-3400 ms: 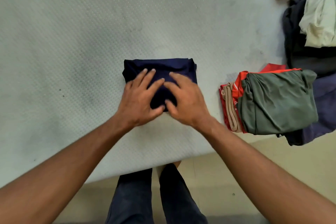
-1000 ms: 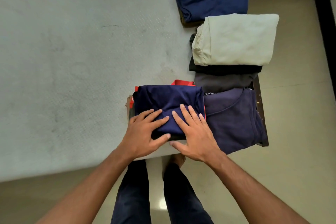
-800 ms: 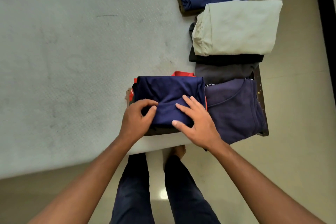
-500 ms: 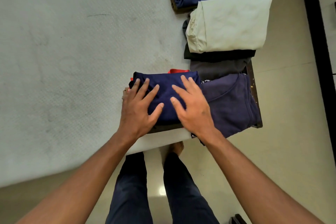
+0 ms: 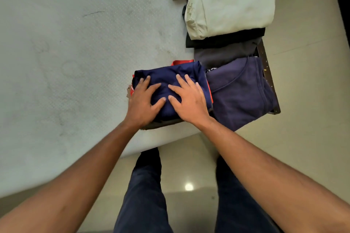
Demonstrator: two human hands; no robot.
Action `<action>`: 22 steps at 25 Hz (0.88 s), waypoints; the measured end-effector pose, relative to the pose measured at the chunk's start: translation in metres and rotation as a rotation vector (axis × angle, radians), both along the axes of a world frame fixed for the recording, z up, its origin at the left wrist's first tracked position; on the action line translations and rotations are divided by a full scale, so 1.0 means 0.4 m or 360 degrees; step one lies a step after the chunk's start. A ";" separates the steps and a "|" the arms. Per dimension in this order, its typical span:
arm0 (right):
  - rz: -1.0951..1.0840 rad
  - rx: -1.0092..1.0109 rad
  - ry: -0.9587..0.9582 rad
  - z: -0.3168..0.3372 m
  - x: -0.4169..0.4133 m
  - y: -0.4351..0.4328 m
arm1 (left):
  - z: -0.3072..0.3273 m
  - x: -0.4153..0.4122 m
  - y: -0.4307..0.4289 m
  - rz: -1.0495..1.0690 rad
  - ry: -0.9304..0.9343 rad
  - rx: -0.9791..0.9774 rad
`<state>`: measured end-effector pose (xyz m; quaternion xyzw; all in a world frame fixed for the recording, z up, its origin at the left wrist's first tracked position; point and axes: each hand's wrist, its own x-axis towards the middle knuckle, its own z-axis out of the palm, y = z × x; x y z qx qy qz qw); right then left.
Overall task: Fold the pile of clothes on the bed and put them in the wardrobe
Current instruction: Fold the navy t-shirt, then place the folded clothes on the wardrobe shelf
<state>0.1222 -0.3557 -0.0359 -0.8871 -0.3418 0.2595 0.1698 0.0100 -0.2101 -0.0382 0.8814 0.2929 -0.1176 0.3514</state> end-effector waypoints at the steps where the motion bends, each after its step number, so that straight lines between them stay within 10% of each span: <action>1: 0.0013 0.0020 0.0136 0.017 0.026 -0.001 | 0.032 0.014 0.008 0.0109 -0.0047 -0.0083; 5: -0.0070 0.0218 0.0712 0.112 0.160 -0.056 | 0.170 0.083 -0.014 0.0537 0.0109 0.0008; 10: -0.0012 0.0302 0.0699 0.212 0.453 -0.376 | 0.283 0.321 -0.289 0.0588 0.0003 0.0190; 22: -0.0764 0.0020 0.0536 0.325 1.189 -1.087 | 0.350 1.157 -0.859 -0.0227 -0.0055 -0.0076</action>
